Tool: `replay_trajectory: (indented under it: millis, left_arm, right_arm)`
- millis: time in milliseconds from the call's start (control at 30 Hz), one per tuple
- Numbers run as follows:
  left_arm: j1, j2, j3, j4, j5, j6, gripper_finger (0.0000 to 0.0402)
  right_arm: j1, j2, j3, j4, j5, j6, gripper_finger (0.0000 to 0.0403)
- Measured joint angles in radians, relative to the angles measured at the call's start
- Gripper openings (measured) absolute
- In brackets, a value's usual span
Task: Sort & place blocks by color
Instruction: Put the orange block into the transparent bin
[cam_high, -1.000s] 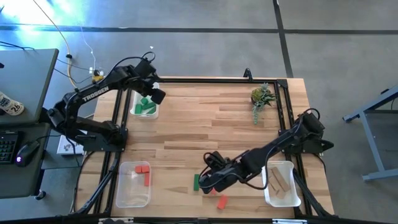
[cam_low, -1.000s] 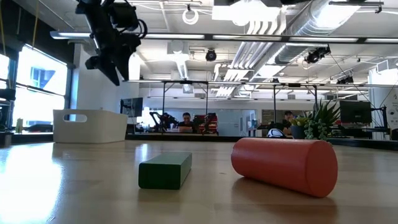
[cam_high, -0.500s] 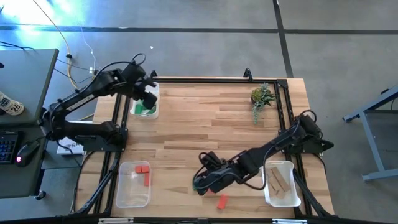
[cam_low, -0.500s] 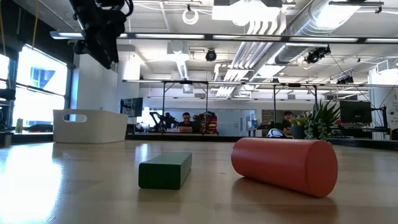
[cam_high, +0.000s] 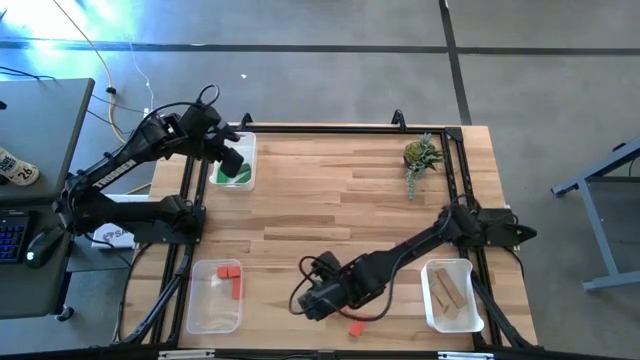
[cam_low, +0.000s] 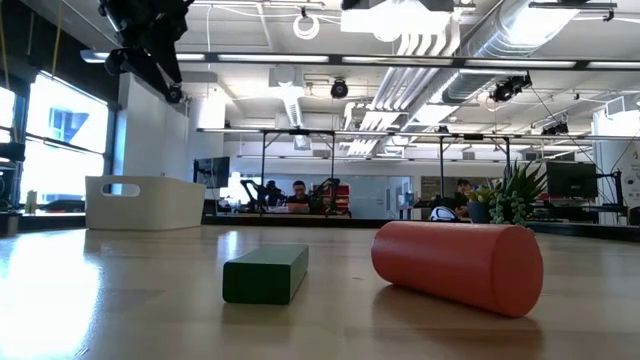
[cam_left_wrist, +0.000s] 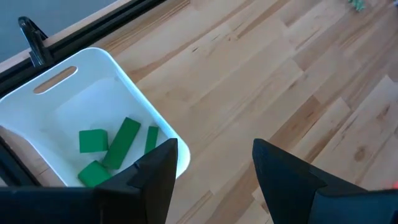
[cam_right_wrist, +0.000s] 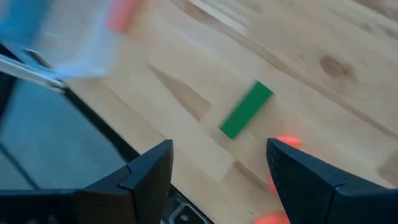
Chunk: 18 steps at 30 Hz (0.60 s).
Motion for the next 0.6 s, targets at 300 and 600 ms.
replay_trajectory:
  millis: [300,600]
  left_arm:
    - [0.000,0.001,0.000,-0.003,0.000,0.007,0.0197]
    - [0.000,0.001,0.000,-0.003,0.000,0.033,0.0197]
  right_arm:
    - [0.014,0.087,0.001,-0.085,-0.075,0.144,0.0245]
    - [0.036,0.162,0.000,-0.150,-0.120,0.156,0.0245]
